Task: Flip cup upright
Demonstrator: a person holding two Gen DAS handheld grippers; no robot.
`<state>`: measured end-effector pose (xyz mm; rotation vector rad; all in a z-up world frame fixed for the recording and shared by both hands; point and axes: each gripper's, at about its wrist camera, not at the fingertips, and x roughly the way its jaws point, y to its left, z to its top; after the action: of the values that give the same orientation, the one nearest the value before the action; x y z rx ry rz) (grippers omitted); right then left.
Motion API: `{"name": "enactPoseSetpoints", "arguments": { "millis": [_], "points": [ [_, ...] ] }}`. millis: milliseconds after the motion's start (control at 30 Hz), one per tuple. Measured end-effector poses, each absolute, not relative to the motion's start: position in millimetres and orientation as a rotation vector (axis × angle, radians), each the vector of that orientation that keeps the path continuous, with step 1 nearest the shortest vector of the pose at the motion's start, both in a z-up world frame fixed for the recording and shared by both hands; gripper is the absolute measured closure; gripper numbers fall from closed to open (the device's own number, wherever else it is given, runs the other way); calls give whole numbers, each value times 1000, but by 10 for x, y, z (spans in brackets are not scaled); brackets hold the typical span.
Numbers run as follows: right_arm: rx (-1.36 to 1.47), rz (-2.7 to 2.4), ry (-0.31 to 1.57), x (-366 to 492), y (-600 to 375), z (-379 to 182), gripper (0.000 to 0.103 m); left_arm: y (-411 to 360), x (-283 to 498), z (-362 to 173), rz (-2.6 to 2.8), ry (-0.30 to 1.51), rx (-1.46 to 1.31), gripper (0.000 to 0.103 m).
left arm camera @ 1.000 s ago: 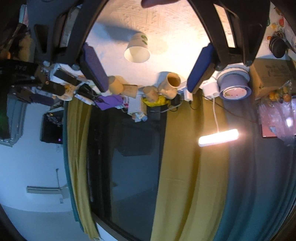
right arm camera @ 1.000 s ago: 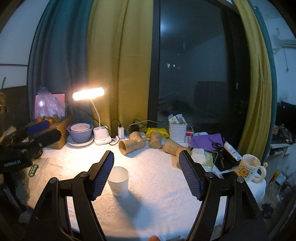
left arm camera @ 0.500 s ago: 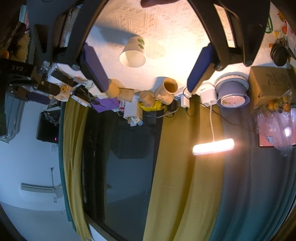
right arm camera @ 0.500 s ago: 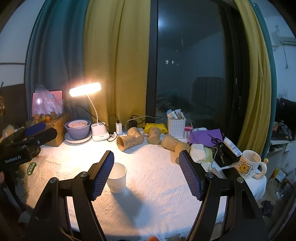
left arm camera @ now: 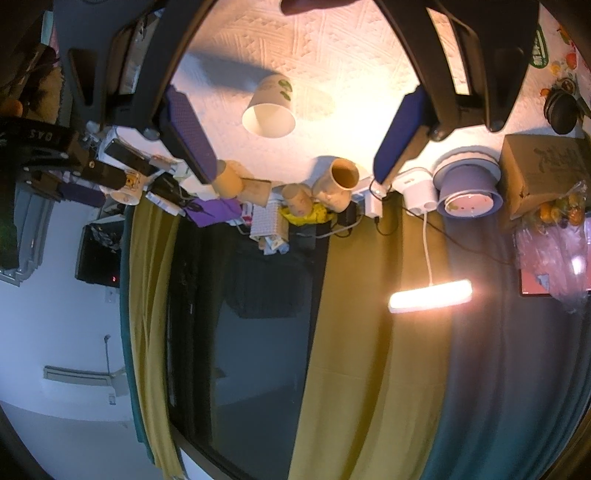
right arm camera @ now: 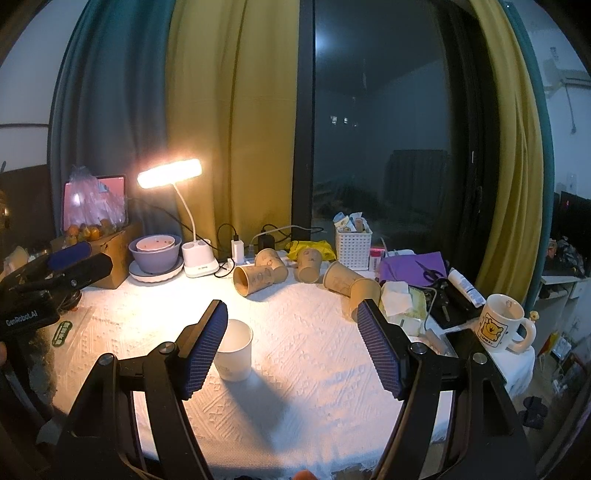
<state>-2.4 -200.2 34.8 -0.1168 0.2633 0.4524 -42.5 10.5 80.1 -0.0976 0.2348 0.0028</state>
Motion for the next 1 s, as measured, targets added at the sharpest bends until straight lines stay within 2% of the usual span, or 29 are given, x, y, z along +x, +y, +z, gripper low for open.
{"name": "enactPoseSetpoints", "arguments": {
  "millis": [1000],
  "points": [
    [-123, 464, 294, 28, -1941, 256, 27, 30, -414, 736, -16, 255, -96, 15]
  ]
}}
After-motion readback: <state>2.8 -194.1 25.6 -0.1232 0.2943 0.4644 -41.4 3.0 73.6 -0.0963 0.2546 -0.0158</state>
